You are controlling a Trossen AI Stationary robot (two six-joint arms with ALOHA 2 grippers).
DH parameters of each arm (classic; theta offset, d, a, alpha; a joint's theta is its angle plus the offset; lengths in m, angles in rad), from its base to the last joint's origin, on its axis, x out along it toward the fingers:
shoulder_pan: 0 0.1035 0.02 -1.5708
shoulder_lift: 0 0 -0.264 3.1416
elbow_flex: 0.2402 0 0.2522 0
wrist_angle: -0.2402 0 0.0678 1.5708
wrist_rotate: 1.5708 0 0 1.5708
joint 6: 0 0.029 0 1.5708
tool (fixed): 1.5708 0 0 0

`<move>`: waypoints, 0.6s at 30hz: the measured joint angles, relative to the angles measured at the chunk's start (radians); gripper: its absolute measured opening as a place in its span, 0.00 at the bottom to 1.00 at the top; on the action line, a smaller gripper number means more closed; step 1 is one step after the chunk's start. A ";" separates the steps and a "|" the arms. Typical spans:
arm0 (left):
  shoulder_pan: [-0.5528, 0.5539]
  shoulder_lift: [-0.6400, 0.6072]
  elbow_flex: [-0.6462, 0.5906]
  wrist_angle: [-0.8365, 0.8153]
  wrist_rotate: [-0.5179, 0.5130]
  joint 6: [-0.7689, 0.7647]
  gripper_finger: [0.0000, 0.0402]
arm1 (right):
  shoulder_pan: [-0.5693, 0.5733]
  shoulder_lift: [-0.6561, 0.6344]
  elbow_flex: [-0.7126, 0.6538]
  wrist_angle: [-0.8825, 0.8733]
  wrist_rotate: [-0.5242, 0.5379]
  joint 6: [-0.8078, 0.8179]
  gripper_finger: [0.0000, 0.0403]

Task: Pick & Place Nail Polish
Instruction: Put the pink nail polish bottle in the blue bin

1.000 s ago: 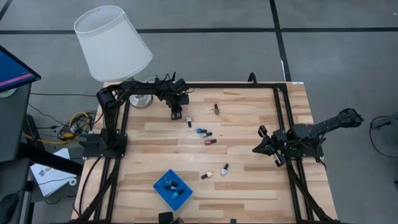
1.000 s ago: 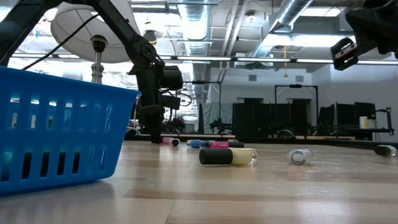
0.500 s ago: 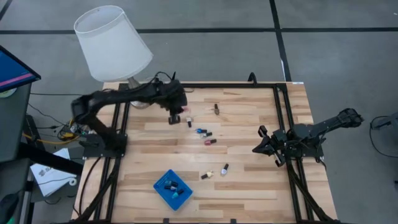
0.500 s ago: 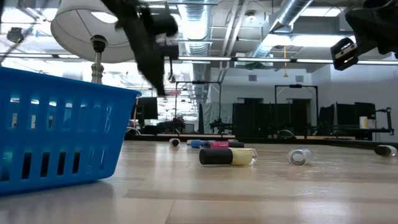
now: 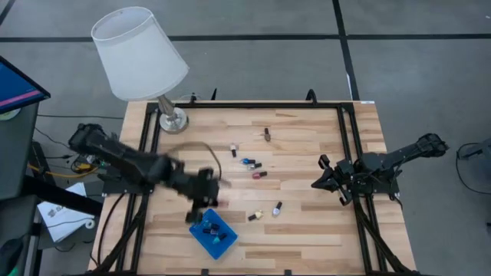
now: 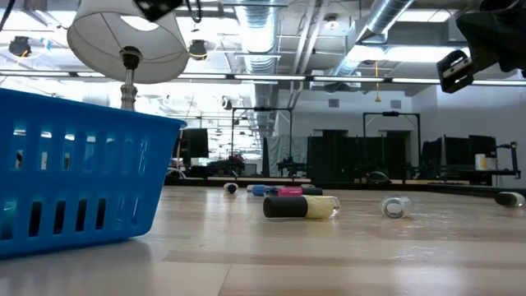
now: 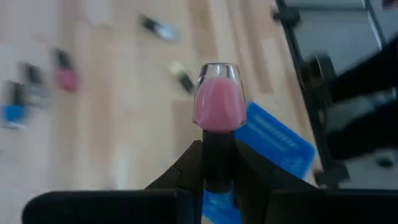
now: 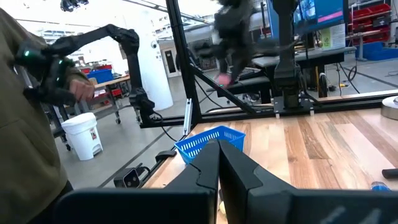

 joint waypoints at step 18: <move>-0.181 0.366 0.000 0.043 0.122 0.028 0.13 | 0.000 0.000 0.000 0.000 0.000 0.000 0.00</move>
